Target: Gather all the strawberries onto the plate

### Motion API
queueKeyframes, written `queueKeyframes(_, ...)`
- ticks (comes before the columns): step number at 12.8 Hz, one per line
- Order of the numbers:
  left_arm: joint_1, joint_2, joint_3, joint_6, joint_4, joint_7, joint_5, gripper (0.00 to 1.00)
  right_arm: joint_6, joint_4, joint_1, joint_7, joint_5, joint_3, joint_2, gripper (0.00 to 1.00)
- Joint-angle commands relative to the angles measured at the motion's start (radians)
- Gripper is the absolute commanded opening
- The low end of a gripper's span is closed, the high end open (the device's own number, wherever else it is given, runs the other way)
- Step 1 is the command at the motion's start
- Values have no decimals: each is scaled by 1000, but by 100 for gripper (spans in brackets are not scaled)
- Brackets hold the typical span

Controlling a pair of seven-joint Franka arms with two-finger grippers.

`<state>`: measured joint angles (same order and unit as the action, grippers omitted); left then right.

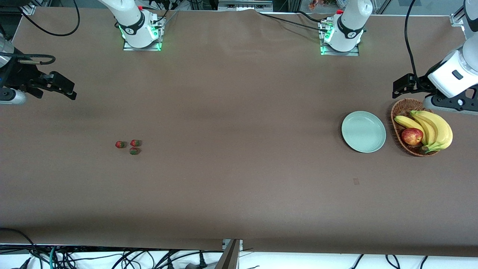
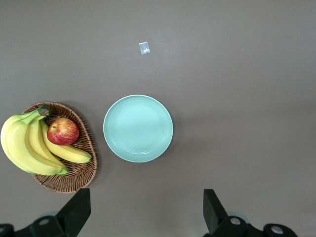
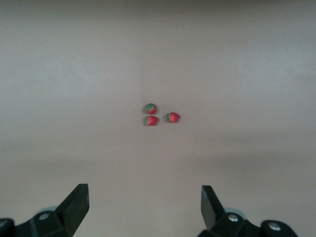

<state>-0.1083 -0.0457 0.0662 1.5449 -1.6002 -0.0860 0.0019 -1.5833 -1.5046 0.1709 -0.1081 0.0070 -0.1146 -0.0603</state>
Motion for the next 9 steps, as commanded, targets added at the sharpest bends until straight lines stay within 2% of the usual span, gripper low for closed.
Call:
queueKeyframes(1, -4, 23, 3, 3, -15, 0, -5, 100, 0, 7, -13, 8, -1, 10, -3, 100)
queueKeyframes(5, -4, 21, 4, 1, -7, -6, -5, 100, 11, 1, -10, 39, -9, 12, -4, 100)
queueKeyframes(9, -4, 21, 4, 0, -6, -6, -5, 100, 14, 0, -4, 133, -4, 12, -73, 100)
